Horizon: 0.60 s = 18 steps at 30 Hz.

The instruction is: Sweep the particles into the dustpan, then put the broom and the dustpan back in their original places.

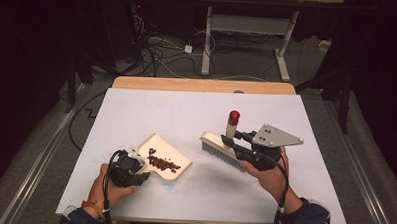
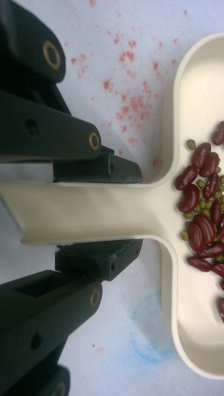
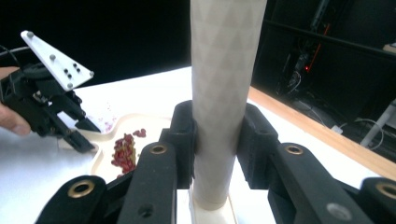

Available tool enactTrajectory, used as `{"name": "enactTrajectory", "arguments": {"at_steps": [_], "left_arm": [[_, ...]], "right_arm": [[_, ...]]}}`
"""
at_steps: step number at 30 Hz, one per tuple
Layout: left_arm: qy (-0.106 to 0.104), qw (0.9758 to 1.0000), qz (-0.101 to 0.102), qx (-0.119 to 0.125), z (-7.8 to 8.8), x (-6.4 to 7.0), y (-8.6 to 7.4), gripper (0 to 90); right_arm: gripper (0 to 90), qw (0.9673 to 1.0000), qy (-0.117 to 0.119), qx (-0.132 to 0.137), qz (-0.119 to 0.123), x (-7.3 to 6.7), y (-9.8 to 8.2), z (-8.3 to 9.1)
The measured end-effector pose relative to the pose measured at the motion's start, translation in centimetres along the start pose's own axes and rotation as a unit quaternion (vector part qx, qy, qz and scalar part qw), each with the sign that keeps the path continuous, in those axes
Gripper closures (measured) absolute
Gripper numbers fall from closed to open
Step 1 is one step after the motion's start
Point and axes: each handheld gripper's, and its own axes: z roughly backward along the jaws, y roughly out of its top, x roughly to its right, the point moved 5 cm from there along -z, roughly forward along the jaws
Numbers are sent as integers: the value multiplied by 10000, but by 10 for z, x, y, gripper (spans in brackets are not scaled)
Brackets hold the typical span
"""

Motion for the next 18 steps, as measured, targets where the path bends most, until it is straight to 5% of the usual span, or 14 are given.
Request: {"name": "enactTrajectory", "arguments": {"at_steps": [8, 12, 18], "left_arm": [[72, 10000, 43, 17, -2, -3, -3, 638], [161, 9998, 114, 68, -3, -4, -4, 637], [273, 9986, 421, 174, -4, -6, -4, 636]], "right_arm": [[706, 9993, 61, -351, -86, 15, -23, 35], [706, 9969, 316, -709, -125, 27, -33, 57], [706, 9925, 480, -1009, -497, 48, -55, 80]]}}
